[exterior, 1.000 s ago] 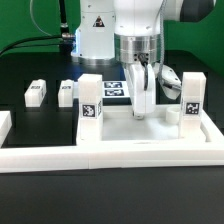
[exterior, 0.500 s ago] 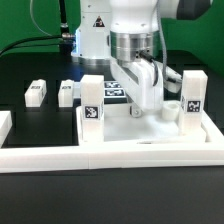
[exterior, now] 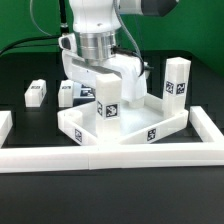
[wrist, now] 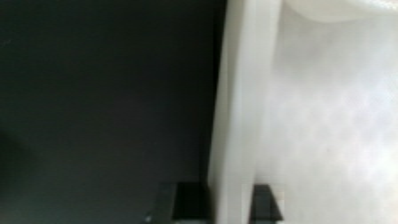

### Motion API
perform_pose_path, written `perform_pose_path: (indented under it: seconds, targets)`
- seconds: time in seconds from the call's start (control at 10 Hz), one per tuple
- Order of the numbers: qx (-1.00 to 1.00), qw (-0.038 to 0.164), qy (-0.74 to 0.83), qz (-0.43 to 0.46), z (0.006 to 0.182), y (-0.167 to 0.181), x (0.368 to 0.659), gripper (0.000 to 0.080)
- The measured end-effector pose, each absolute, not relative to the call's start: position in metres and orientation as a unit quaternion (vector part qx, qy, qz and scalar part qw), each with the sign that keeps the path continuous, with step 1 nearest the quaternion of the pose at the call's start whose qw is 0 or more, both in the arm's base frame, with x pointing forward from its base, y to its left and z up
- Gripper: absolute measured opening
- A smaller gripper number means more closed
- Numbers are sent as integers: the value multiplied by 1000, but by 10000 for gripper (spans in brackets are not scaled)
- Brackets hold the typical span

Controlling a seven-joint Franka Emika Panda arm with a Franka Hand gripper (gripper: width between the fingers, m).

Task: Assemble desk

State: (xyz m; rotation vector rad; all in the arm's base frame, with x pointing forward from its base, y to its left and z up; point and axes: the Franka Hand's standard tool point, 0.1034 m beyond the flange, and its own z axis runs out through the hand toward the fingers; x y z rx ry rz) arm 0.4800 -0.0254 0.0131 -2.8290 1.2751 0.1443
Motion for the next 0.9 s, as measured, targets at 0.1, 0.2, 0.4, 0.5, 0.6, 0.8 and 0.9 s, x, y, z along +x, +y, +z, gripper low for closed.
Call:
perform_pose_path:
  seconds: [0.1,0.2,0.4,0.5,0.6,0.8,0.9]
  targets:
    - [-920,18,388,46,13,-26,479,64]
    - [-936,18,349,46,12,-28,479,64]
    - [-965,15,257,43,12,-26,485,64]
    - [-978,17,205,38,11,-23,495,64]
    - [-982,19,187,32,9,-17,509,63]
    - [-996,11,82,15,8,-12,528,62]
    - [-997,10,70,17,8,-15,526,62]
